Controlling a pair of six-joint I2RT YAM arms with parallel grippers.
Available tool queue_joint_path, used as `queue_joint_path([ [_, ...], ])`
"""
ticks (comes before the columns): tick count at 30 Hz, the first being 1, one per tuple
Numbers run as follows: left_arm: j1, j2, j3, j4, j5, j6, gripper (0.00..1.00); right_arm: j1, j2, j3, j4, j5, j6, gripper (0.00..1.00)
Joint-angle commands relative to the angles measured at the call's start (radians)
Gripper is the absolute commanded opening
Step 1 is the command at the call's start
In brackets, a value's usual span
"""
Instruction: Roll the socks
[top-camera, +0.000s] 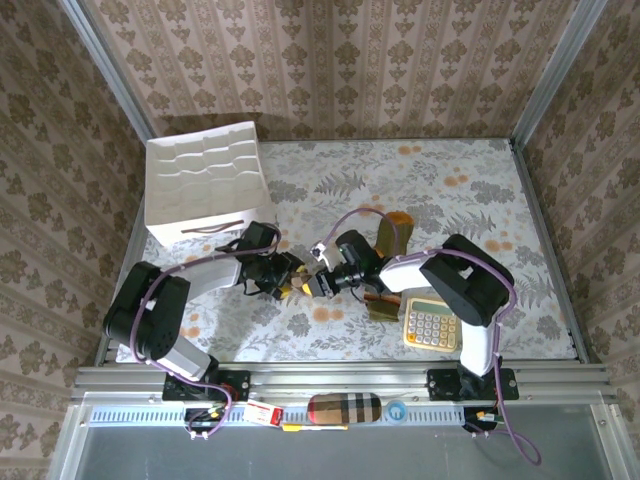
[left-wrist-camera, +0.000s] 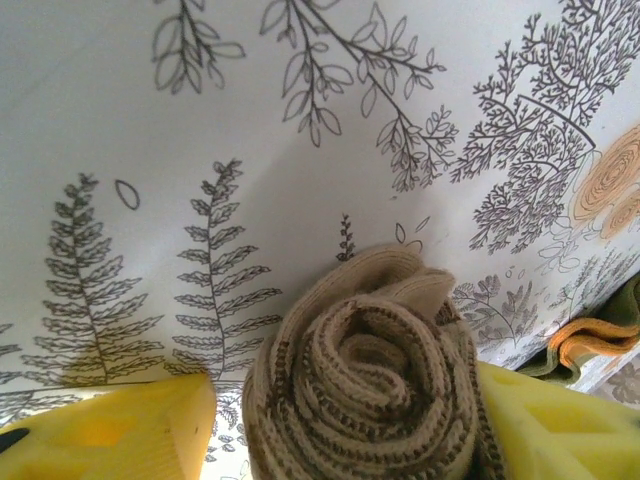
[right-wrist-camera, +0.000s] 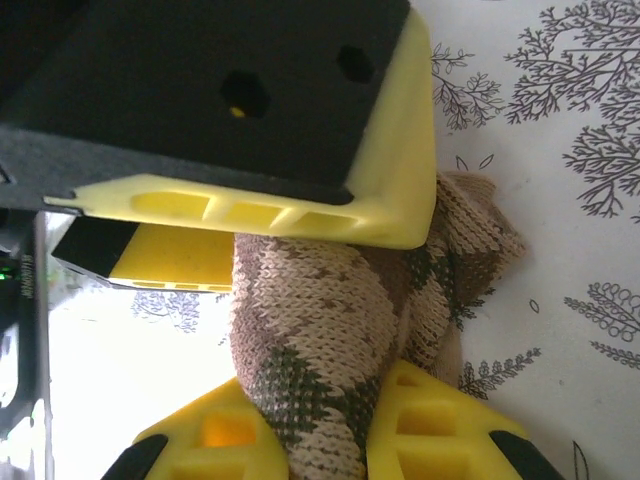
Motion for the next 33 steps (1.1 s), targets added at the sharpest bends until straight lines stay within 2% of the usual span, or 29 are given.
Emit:
queue_joint_path([
  [1, -0.047, 0.094, -0.039, 0.251, 0.006, -0.023, 0.62, -0.020, 0.131, -0.060, -0.228, -0.057, 0.114, 0.00],
  [7, -0.068, 0.140, -0.033, 0.343, 0.014, -0.059, 0.58, -0.029, 0.161, -0.022, -0.256, -0.121, 0.162, 0.00],
  [11, -0.082, 0.150, -0.038, 0.384, 0.017, -0.077, 0.48, -0.036, 0.165, -0.015, -0.231, -0.152, 0.210, 0.00],
  [14, -0.080, 0.130, -0.061, 0.412, 0.019, -0.088, 0.31, -0.042, 0.164, -0.002, -0.233, -0.165, 0.222, 0.00],
  [18, -0.055, 0.043, -0.087, 0.397, 0.021, -0.094, 0.01, -0.054, 0.110, 0.015, -0.279, -0.151, 0.193, 0.00],
  [21, -0.003, -0.064, -0.050, 0.244, 0.034, -0.048, 0.00, -0.059, -0.036, 0.044, -0.413, -0.013, 0.090, 0.33],
  [22, 0.020, -0.105, -0.021, 0.166, 0.037, -0.020, 0.00, -0.064, -0.101, 0.049, -0.449, 0.051, 0.059, 0.41],
  [27, 0.175, -0.234, 0.157, -0.178, 0.031, 0.139, 0.00, -0.089, -0.414, 0.023, -0.485, 0.370, -0.066, 0.53],
  [30, 0.274, -0.237, 0.251, -0.266, 0.032, 0.227, 0.00, -0.101, -0.514, 0.037, -0.506, 0.488, -0.150, 0.54],
  [33, 0.361, -0.203, 0.326, -0.277, 0.045, 0.278, 0.00, -0.102, -0.601, 0.056, -0.519, 0.573, -0.230, 0.54],
])
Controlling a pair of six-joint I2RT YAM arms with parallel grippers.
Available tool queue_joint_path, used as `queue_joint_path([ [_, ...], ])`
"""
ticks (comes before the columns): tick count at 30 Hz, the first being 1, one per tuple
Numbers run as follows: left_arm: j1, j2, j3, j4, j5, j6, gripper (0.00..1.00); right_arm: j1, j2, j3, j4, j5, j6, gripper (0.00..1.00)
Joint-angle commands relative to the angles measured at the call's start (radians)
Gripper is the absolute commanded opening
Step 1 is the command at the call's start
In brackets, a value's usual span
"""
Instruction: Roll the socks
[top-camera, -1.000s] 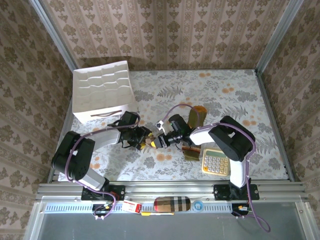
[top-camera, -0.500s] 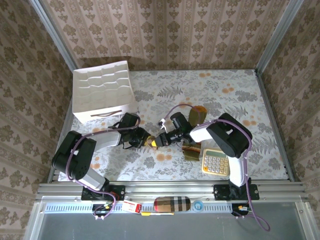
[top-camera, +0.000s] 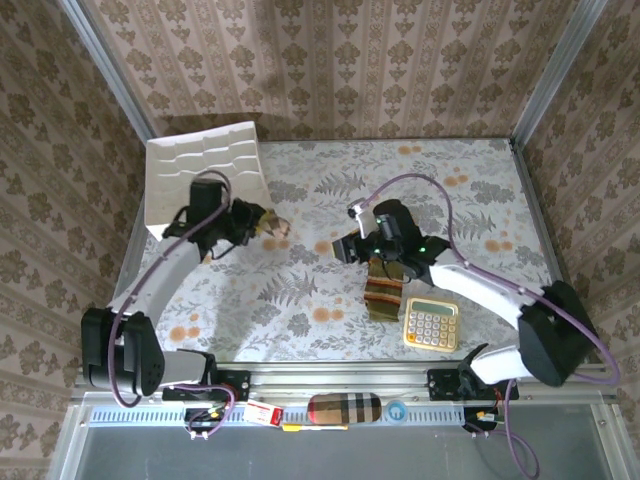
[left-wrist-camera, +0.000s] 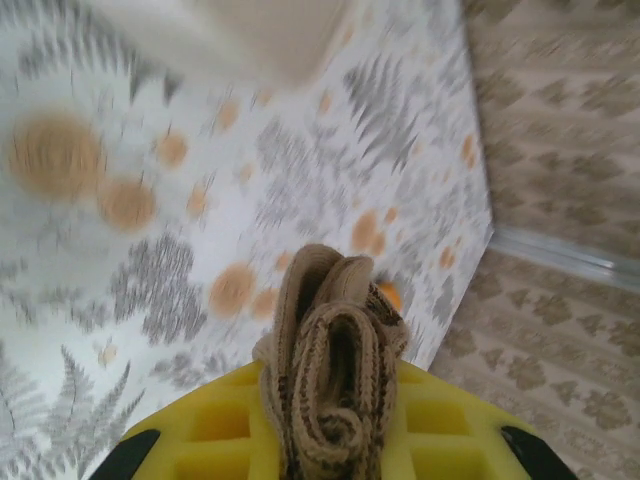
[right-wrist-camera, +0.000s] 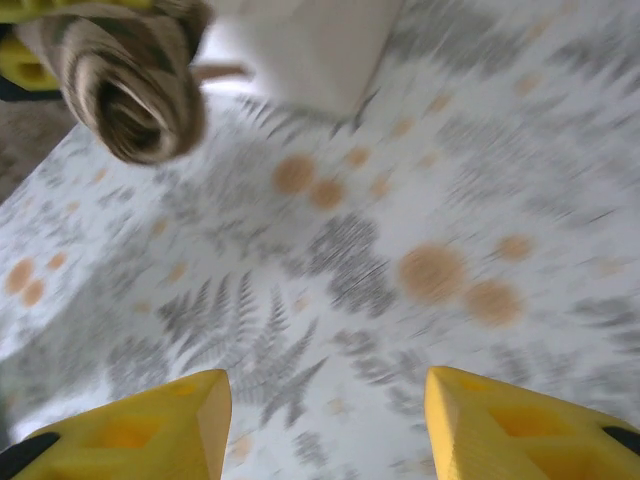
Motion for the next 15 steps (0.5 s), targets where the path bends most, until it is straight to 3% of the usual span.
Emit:
queue_joint_path([
  [1, 0.074, 0.043, 0.074, -0.144, -0.006, 0.141, 0.00, 0.003, -0.070, 0.012, -0.075, 0.225, -0.146, 0.54],
  [7, 0.155, 0.149, 0.252, -0.183, -0.174, 0.302, 0.00, 0.013, -0.239, -0.039, 0.054, 0.384, -0.294, 0.61],
  [15, 0.165, 0.338, 0.363, -0.103, -0.277, 0.376, 0.00, 0.014, -0.277, -0.003, -0.022, 0.361, -0.378, 0.62],
])
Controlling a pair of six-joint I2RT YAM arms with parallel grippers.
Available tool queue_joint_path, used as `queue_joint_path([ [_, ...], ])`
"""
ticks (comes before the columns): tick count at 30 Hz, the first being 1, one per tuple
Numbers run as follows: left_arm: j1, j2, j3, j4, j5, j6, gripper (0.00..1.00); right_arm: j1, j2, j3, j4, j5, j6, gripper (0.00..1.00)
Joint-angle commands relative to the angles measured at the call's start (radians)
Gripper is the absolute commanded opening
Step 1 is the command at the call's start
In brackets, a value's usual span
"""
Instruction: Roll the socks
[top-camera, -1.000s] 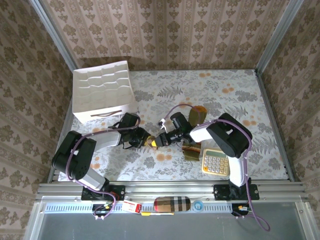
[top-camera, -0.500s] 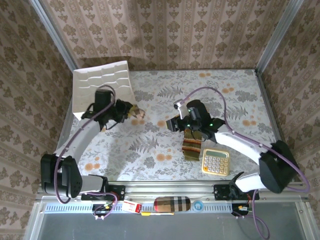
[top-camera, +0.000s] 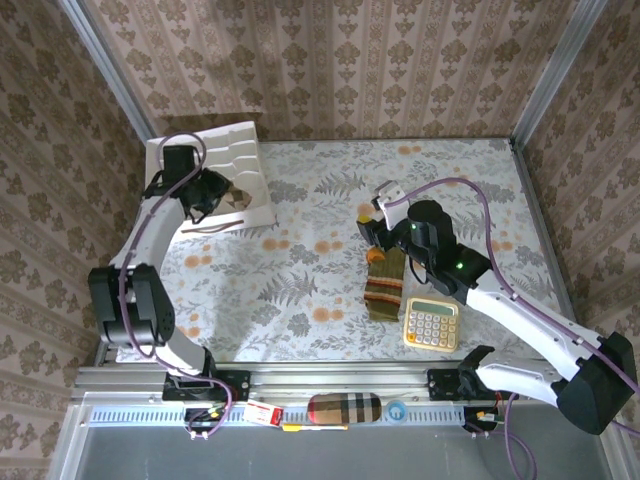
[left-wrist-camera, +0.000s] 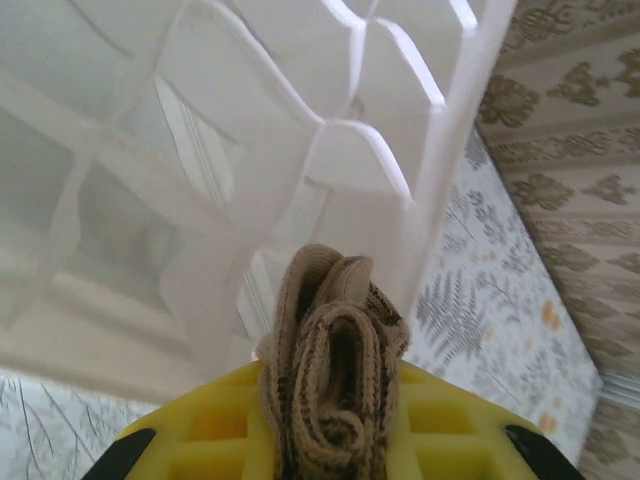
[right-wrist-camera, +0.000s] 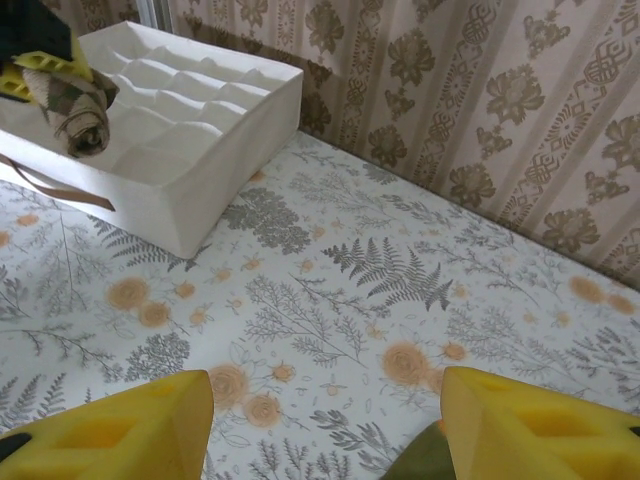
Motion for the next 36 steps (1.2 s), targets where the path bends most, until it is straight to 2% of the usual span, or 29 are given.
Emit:
queue_joint_path([
  [1, -0.001, 0.061, 0.035, 0.039, -0.073, 0.076, 0.00, 0.009, -0.015, 0.020, -0.042, 0.035, -0.058, 0.62],
  [8, -0.048, 0.152, 0.067, 0.127, -0.084, 0.077, 0.00, 0.009, -0.021, 0.019, -0.104, 0.034, -0.051, 0.62],
  [18, -0.147, 0.223, 0.133, 0.042, -0.226, 0.187, 0.00, 0.009, -0.007, 0.025, -0.154, 0.042, -0.037, 0.62],
  [26, -0.158, 0.243, 0.070, 0.074, -0.299, 0.247, 0.00, 0.010, -0.016, 0.037, -0.190, 0.033, -0.028, 0.62],
  [32, -0.218, 0.230, -0.011, 0.201, -0.411, 0.346, 0.00, 0.021, -0.043, 0.026, -0.181, 0.035, -0.046, 0.62],
  [33, -0.234, 0.223, -0.037, 0.240, -0.436, 0.371, 0.01, 0.021, -0.047, 0.021, -0.177, 0.035, -0.046, 0.62],
  [36, -0.262, 0.203, -0.095, 0.300, -0.497, 0.384, 0.22, 0.021, -0.043, 0.024, -0.185, 0.051, -0.042, 0.62],
])
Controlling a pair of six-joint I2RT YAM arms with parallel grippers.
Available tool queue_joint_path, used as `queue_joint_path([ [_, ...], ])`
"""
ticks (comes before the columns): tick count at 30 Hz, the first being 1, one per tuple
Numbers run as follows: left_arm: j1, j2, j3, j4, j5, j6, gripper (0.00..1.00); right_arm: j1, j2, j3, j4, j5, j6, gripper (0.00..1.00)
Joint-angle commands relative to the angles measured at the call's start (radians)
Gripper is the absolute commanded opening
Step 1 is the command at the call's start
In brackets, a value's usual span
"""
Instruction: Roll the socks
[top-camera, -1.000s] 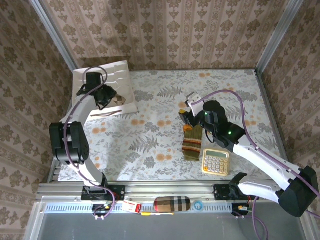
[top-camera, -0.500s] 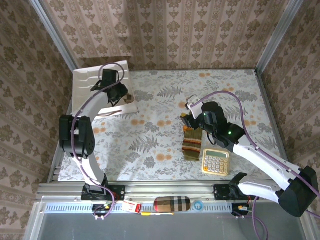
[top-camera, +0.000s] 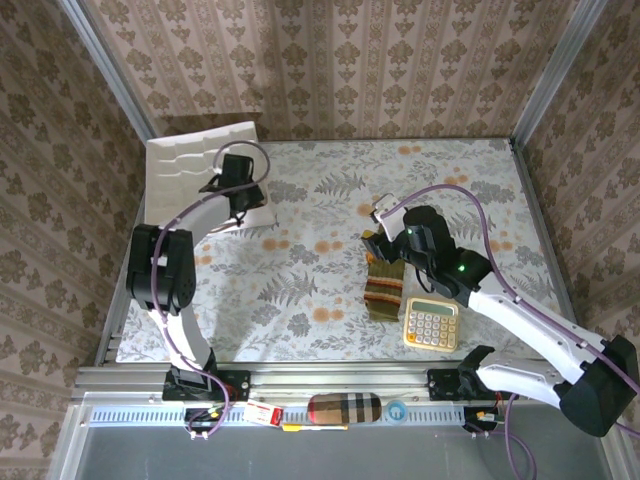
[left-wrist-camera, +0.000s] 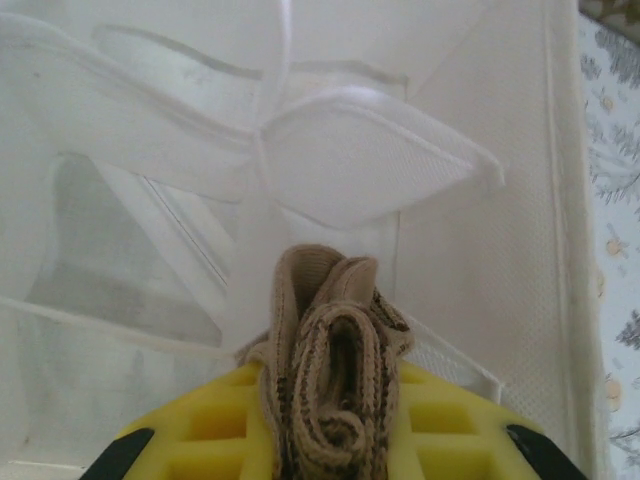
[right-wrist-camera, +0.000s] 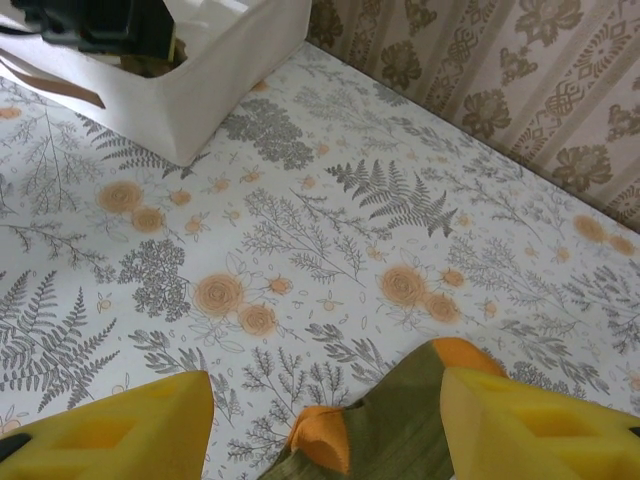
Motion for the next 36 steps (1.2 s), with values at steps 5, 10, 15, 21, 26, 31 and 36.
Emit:
queue_joint_path([
  [5, -0.025, -0.098, -0.087, 0.025, -0.144, 0.013, 0.57, 0.005, -0.014, 0.031, -0.019, 0.053, 0.002, 0.63],
  [10, -0.019, -0.161, -0.023, -0.079, -0.144, -0.001, 0.76, 0.005, 0.011, 0.047, -0.025, 0.078, 0.002, 0.63],
  [15, -0.001, -0.235, 0.045, -0.204, -0.136, -0.069, 0.76, -0.013, 0.046, 0.061, -0.039, 0.113, 0.036, 0.65],
  [21, -0.045, -0.337, 0.056, -0.256, 0.090, -0.127, 0.63, -0.106, 0.153, 0.074, -0.209, 0.124, 0.364, 0.57],
  [26, -0.204, -0.373, -0.042, -0.262, 0.266, -0.173, 0.59, -0.137, 0.318, 0.042, -0.255, -0.036, 0.560, 0.53],
  [31, -0.366, -0.421, -0.203, -0.188, 0.303, -0.270, 0.57, -0.140, 0.491, 0.012, -0.152, -0.133, 0.687, 0.57],
  [36, -0.413, -0.467, -0.301, -0.186, 0.283, -0.328, 0.56, -0.138, 0.656, 0.025, -0.043, -0.254, 0.749, 0.56],
])
